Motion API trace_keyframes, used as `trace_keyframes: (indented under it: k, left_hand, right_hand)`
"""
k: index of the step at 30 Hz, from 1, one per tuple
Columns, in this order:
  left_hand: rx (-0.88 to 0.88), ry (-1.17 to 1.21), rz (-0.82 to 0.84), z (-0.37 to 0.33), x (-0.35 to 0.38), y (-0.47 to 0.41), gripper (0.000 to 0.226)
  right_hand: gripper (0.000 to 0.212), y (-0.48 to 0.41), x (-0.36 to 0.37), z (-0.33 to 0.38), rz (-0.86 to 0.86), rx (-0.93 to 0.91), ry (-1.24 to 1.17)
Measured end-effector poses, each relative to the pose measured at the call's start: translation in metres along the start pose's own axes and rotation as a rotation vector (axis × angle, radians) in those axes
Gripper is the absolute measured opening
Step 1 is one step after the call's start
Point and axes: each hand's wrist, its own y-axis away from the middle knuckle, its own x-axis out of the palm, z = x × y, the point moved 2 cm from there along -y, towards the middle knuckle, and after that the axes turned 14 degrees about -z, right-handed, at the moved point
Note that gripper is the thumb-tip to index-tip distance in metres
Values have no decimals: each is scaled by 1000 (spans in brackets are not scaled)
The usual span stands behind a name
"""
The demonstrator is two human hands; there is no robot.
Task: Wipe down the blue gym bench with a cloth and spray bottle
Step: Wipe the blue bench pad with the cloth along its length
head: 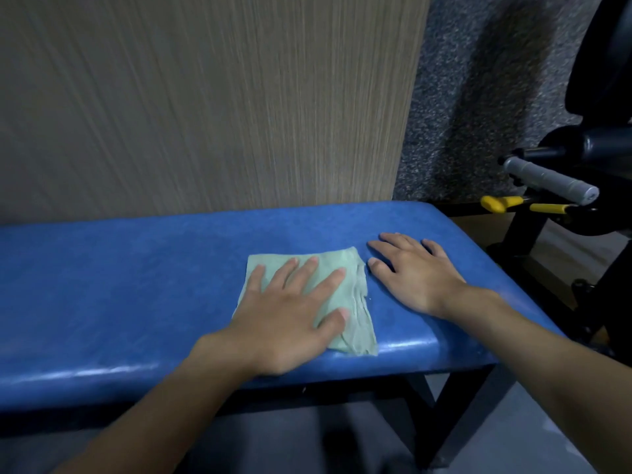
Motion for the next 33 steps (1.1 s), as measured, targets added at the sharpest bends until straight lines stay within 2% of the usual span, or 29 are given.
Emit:
trace_keyframes:
  k: [4,7,11,17,21,27,33]
  left_hand:
    - [4,9,2,-6,-3,21,77]
    - [-9,20,23,0,-2,8,77]
    - [-27,36,21,19,4,-40,61]
    - [-90,34,29,58,22,-147,61]
    - [-143,63,34,68,22,-183,63]
    - [-125,42,37,60,19,-153,62]
    - [-38,43,25,32,8,-49,61]
  right_hand:
    - [53,2,-3,2,1,-41,72]
    - [53,2,-1,4,36,-58,43]
    - [54,-1,5,0,57,-56,37]
    - [54,-1,6,0,39,-62,27]
    - [54,-1,6,0,24,-59,22]
    - [53,0,4,1,16,-47,5]
    - [51,0,2,3,-1,-37,-2]
